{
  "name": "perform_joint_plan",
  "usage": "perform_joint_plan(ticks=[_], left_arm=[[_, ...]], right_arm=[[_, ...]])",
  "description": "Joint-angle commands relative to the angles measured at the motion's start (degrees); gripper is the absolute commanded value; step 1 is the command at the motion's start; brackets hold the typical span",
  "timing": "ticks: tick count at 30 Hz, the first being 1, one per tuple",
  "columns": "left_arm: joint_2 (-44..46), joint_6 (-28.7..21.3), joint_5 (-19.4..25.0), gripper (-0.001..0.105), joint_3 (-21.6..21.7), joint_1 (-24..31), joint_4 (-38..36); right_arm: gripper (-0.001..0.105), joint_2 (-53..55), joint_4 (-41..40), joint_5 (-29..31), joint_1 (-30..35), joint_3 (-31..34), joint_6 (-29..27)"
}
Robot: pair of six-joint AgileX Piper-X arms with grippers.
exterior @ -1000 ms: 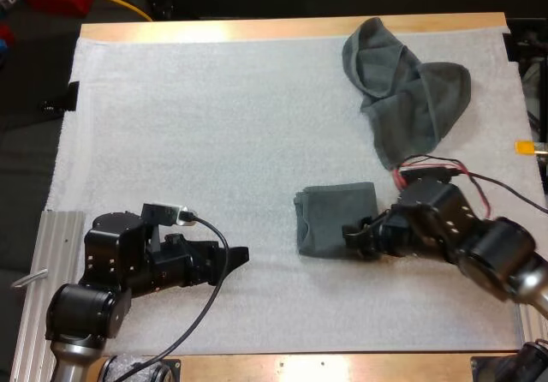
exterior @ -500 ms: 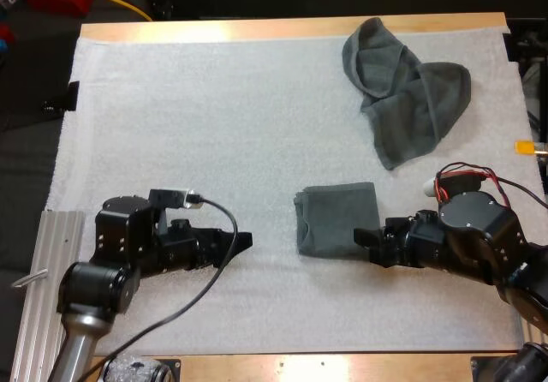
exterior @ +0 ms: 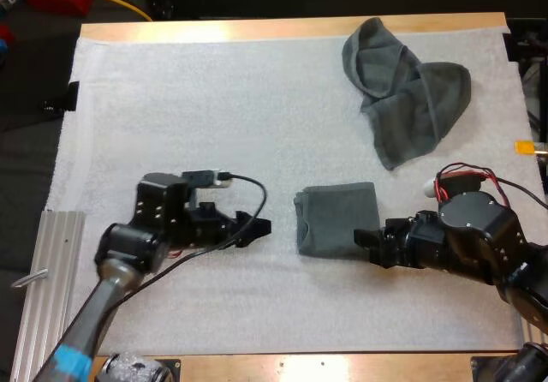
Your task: Pick towel from pile, fold and stack
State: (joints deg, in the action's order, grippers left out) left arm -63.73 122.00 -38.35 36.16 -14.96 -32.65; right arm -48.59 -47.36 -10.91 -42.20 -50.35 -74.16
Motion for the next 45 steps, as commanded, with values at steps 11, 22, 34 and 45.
perform_joint_plan(ticks=[11, 22, 34, 45], left_arm=[[-13.8, 10.2, 0.7, 0.07, 0.1, -4.2, 14.4], [-24.2, 13.1, -0.4, 0.07, 2.7, -4.2, 16.7], [-30.7, 14.7, -2.3, 0.07, 7.2, -6.1, 15.0], [-33.7, 19.1, -2.2, 0.07, 11.6, -12.4, 13.2]], right_arm=[[0.061, 0.4, -1.3, -0.5, -0.1, -0.2, 0.7], [0.061, 0.4, -1.3, 0.0, -0.1, -0.2, 0.7], [0.061, 0.4, -1.3, 0.0, -0.1, -0.2, 0.7], [0.061, 0.4, -1.3, 0.0, -0.1, -0.2, 0.7]])
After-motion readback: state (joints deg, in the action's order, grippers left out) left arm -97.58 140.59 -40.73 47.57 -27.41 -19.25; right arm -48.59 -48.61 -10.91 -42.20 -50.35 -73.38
